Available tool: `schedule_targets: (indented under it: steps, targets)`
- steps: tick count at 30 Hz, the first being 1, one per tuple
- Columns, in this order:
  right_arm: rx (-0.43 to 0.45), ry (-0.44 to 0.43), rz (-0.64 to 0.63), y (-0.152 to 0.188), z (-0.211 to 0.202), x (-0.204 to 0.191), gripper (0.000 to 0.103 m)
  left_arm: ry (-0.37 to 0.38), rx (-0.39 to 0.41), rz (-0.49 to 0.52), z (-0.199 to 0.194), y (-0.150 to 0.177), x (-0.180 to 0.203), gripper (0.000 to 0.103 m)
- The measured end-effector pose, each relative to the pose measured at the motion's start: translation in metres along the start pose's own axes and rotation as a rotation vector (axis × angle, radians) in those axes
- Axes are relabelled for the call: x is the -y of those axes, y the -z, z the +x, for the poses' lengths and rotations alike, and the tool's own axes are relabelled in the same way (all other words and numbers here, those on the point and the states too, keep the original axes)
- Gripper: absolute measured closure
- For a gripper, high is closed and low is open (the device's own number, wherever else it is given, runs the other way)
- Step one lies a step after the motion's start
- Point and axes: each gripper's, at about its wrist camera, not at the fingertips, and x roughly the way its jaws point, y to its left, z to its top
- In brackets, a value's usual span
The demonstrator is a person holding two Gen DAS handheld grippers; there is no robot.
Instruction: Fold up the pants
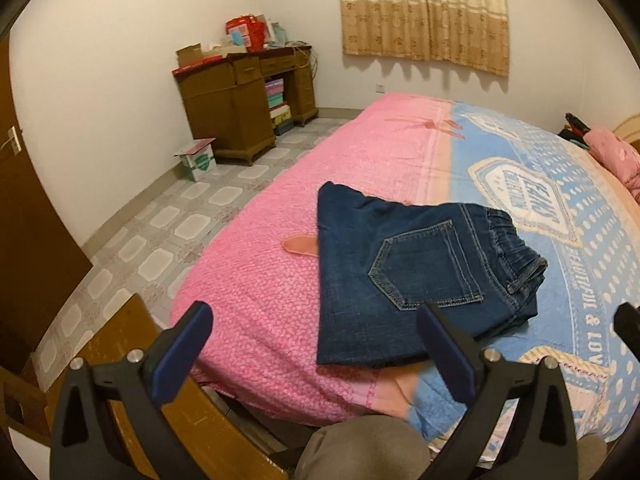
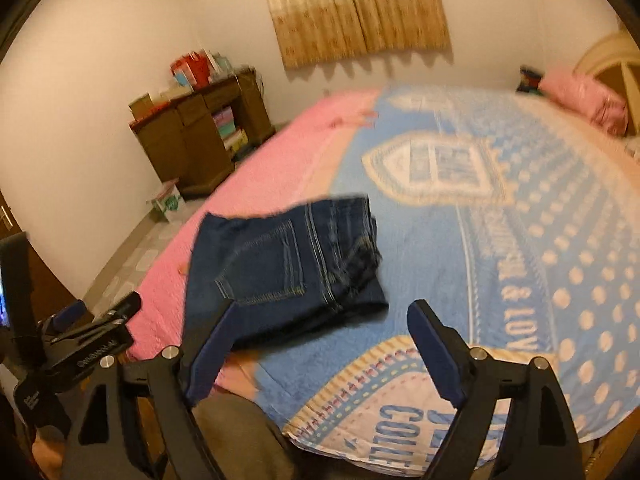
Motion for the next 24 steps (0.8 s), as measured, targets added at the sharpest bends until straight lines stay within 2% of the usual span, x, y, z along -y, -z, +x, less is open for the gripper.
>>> schedule_targets:
  steps: [3, 5, 12, 17, 21, 24]
  targets:
    - [0.110, -0.008, -0.051, 0.004, -0.025, -0.018, 0.016, 0.000, 0.011, -0.044, -0.011, 0.003, -0.010, 0.000]
    - [0.152, -0.021, -0.085, 0.007, -0.035, -0.027, 0.016, 0.014, 0.038, -0.058, -0.021, 0.006, -0.016, 0.000]
    - [0.201, -0.077, -0.050, 0.016, -0.062, -0.031, 0.016, 0.042, 0.117, -0.058, -0.051, 0.017, -0.017, 0.000]
    - [0.237, -0.051, -0.037, 0.020, -0.079, -0.029, 0.016, 0.052, 0.146, -0.031, -0.062, 0.021, -0.007, 0.000]
    - [0.283, -0.029, -0.049, 0.021, -0.096, -0.033, 0.016, 0.032, 0.157, 0.004, -0.071, 0.022, 0.000, 0.000]
    - [0.320, -0.024, -0.070, 0.023, -0.107, -0.037, 0.016, -0.012, 0.187, 0.033, -0.079, 0.025, 0.005, 0.000]
